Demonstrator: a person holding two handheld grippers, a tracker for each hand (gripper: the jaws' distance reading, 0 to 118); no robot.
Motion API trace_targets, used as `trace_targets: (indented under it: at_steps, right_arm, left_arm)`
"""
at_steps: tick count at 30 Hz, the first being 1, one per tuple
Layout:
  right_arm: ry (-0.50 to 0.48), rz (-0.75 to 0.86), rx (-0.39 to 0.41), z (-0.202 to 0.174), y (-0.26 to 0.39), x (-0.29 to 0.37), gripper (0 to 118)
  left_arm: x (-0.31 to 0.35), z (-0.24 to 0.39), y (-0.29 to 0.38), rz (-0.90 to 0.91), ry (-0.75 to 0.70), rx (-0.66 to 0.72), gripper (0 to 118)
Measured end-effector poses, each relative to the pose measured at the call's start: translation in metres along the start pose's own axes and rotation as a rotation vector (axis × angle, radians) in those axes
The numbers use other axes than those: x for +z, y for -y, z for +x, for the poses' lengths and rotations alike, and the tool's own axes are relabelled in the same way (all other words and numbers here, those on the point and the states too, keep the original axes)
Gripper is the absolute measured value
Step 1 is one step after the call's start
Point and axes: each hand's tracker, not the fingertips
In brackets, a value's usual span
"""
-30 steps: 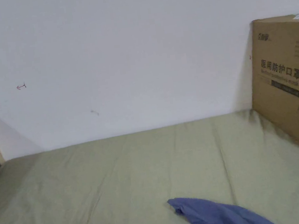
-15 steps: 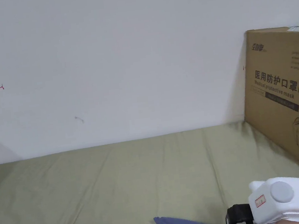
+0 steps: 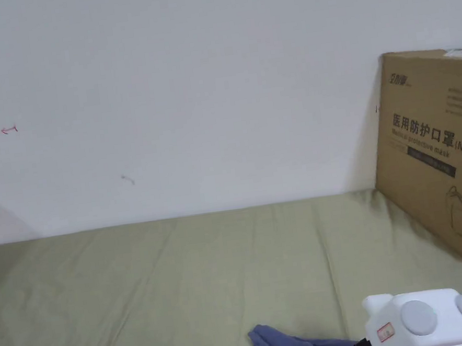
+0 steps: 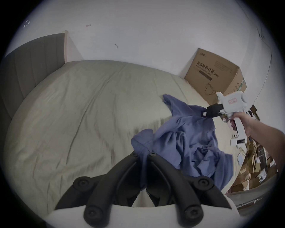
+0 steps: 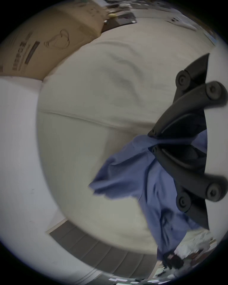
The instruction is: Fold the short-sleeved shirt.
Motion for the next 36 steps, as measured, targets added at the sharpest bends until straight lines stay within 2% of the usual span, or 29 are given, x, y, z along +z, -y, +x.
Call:
trace_targets:
  at_steps: [2, 3, 6, 9, 11, 13, 15, 20, 26, 31, 36]
  right_arm:
    - [-0.04, 0.113, -0.052, -0.011, 0.014, 0.052, 4]
    - [-0.091, 0.105, -0.104, 0.022, -0.006, 0.055, 4]
    - [-0.114, 0.253, -0.119, 0.033, -0.011, 0.132, 4]
    - [-0.149, 0.308, -0.149, 0.042, -0.031, 0.197, 4]
    - [-0.124, 0.345, -0.128, 0.028, -0.039, 0.247, 4]
    - [-0.155, 0.415, -0.104, 0.021, -0.051, 0.285, 4]
    - [-0.12, 0.467, -0.059, 0.007, -0.062, 0.322, 4]
    - [-0.113, 0.623, -0.02, -0.011, -0.098, 0.383, 4]
    - [-0.1, 0.704, -0.003, -0.028, -0.151, 0.401, 4]
    - [-0.048, 0.746, -0.004, -0.036, -0.203, 0.372, 4]
    - [-0.003, 0.771, 0.006, -0.043, -0.229, 0.334, 4]
  left_arm:
    - [0.023, 0.01, -0.013, 0.035, -0.006, -0.016, 4]
    - [0.036, 0.013, -0.023, 0.055, -0.011, -0.028, 4]
    - [0.074, 0.015, -0.062, 0.123, -0.029, -0.072, 4]
    - [0.112, 0.032, -0.106, 0.212, -0.069, -0.17, 4]
    - [0.132, 0.044, -0.139, 0.247, -0.095, -0.213, 4]
    - [0.156, 0.054, -0.166, 0.316, -0.102, -0.193, 4]
    - [0.177, 0.057, -0.194, 0.338, -0.075, -0.176, 4]
    - [0.208, 0.073, -0.253, 0.401, -0.079, -0.202, 4]
    - [0.213, 0.071, -0.314, 0.484, -0.115, -0.167, 4]
    - [0.181, 0.065, -0.348, 0.528, -0.169, -0.178, 4]
    - [0.139, 0.059, -0.355, 0.559, -0.224, -0.128, 4]
